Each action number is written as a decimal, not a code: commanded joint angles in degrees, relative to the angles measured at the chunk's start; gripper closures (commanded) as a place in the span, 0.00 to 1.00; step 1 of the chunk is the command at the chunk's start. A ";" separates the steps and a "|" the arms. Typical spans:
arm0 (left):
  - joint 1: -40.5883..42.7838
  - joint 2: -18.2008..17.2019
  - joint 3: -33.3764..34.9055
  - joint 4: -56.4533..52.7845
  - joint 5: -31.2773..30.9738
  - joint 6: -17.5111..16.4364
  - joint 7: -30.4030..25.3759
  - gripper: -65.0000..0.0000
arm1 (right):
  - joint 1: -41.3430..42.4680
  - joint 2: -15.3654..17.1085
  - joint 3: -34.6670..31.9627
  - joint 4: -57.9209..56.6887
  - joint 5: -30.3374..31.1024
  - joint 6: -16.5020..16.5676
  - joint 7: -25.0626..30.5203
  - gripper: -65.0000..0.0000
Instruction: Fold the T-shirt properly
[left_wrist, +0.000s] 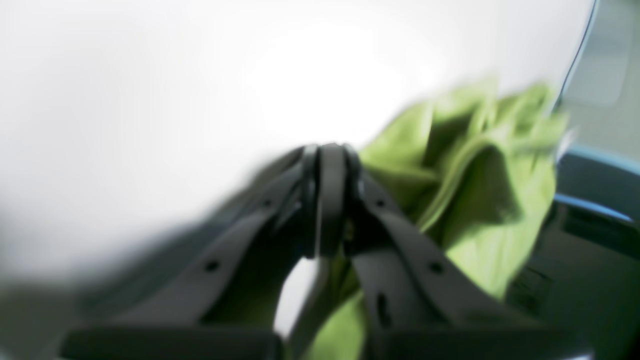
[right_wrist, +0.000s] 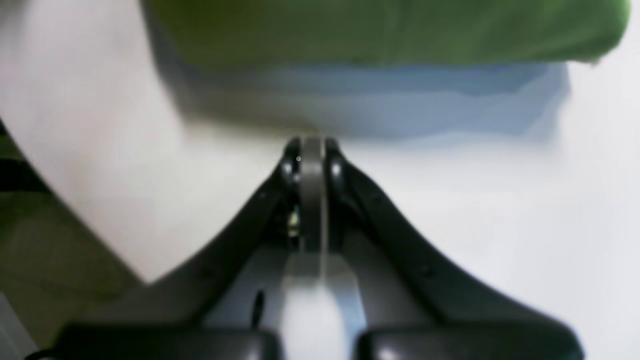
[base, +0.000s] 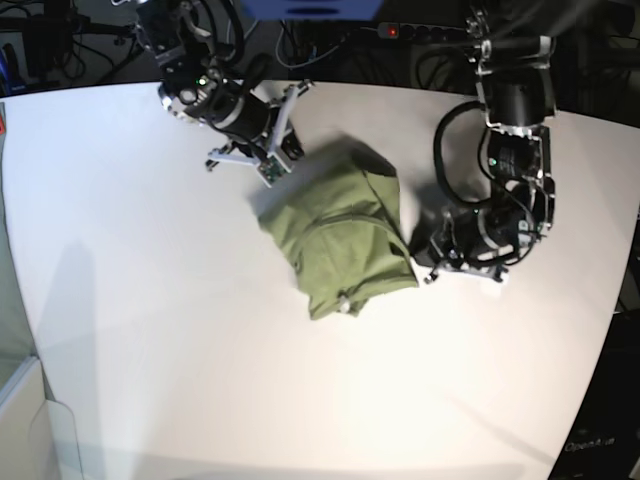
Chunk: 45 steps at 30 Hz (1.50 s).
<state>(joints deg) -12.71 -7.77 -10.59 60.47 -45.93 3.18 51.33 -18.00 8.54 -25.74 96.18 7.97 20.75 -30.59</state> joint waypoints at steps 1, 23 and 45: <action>-0.78 0.08 2.28 -1.52 3.08 1.61 -0.39 0.98 | -0.33 0.04 -0.07 1.36 0.17 0.21 0.30 1.00; -3.86 -1.15 1.75 0.24 3.08 1.61 0.41 0.98 | -1.74 3.38 1.69 5.66 -0.10 0.21 0.13 1.00; 8.27 -4.76 1.23 26.70 -2.73 1.52 7.44 0.98 | -3.41 7.77 12.33 15.51 0.17 0.48 -0.49 1.00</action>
<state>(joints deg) -3.95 -11.92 -9.21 86.35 -48.05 4.73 58.65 -21.89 16.03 -13.63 110.45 7.84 21.37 -32.45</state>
